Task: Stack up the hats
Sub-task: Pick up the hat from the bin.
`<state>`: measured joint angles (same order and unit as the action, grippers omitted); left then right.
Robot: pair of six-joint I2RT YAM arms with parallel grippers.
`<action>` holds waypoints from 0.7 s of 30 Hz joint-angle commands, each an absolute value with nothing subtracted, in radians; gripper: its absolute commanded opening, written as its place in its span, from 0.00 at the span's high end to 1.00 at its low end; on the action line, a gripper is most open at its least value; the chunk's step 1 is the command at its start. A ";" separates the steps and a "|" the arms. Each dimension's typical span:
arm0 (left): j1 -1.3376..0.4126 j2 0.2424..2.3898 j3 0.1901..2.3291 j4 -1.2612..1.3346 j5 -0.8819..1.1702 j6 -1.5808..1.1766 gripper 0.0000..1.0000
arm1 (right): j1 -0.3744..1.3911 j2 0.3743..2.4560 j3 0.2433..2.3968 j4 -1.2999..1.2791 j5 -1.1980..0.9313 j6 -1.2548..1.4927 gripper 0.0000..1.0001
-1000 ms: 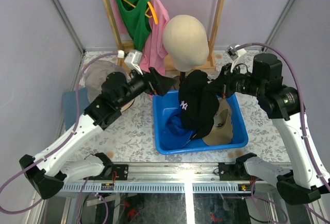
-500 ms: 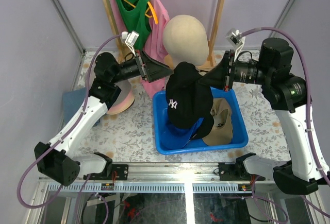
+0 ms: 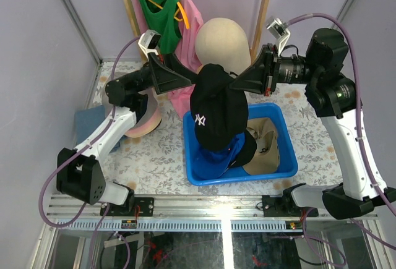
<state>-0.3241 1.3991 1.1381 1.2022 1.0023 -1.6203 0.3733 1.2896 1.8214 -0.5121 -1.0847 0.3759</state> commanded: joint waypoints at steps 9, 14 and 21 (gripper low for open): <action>-0.319 1.454 1.183 1.571 1.048 -1.898 0.00 | 0.379 1.307 1.789 -0.143 -1.226 0.633 1.00; -0.324 1.456 1.203 1.590 1.047 -1.911 0.00 | 0.380 1.330 1.752 -0.002 -1.248 0.734 1.00; -0.368 1.456 1.243 1.592 1.073 -1.912 0.02 | 0.381 1.387 1.770 0.056 -1.243 0.775 1.00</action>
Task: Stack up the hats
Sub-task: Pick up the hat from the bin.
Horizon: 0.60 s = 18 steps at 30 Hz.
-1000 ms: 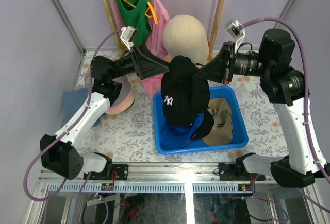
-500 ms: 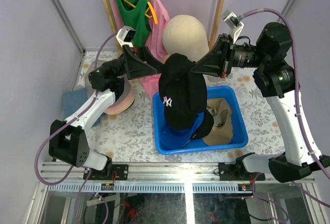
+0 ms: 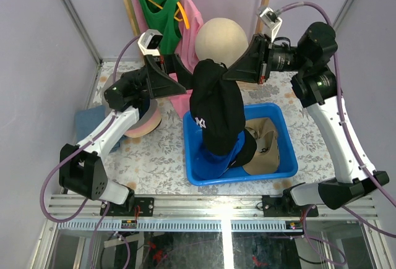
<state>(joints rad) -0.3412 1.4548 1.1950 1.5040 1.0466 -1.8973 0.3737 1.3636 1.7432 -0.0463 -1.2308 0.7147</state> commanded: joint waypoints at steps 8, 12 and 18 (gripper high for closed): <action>-0.370 1.487 1.278 1.592 1.045 -1.897 0.93 | 0.381 1.502 1.903 -0.053 -1.205 0.699 1.00; -0.366 1.512 1.306 1.573 1.001 -1.879 1.00 | 0.381 1.567 2.017 -0.165 -1.176 0.625 1.00; -0.352 1.502 1.355 1.366 0.941 -1.705 0.94 | 0.379 1.642 2.187 -0.283 -1.159 0.564 1.00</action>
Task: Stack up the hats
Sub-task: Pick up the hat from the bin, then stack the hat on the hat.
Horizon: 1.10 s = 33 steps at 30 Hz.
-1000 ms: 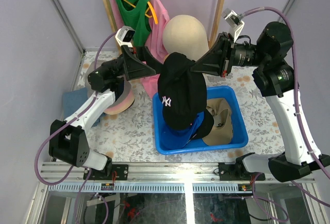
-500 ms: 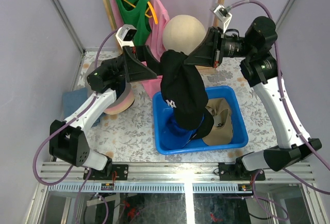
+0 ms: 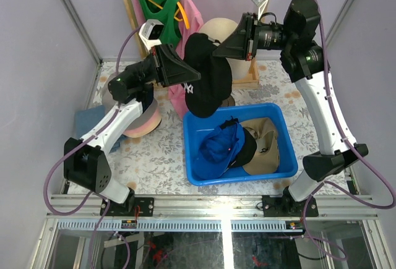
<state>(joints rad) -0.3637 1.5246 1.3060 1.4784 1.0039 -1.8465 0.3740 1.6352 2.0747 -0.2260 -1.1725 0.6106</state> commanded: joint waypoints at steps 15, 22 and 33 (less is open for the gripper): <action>-0.217 1.321 1.296 0.779 0.514 -1.244 0.00 | 0.379 1.713 2.269 0.073 -1.244 0.843 1.00; -0.144 1.443 1.260 1.150 0.668 -1.511 0.00 | 0.380 1.689 2.168 0.572 -1.282 1.243 1.00; -0.098 1.607 1.347 1.603 0.772 -1.900 0.00 | 0.462 1.651 2.103 0.847 -1.258 1.505 1.00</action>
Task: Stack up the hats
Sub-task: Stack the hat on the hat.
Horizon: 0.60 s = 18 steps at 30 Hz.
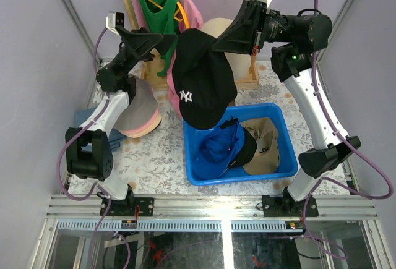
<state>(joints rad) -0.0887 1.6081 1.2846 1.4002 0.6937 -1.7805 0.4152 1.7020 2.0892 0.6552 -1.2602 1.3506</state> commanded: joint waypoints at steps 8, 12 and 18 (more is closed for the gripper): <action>-0.150 1.581 1.374 1.607 0.880 -1.952 0.00 | 0.498 1.709 2.177 0.876 -1.248 1.588 1.00; -0.184 1.555 1.382 1.609 0.904 -1.968 0.00 | 0.506 1.734 2.212 0.902 -1.238 1.632 1.00; -0.202 1.500 1.372 1.614 0.889 -1.994 0.00 | 0.509 1.784 2.253 0.982 -1.229 1.728 1.00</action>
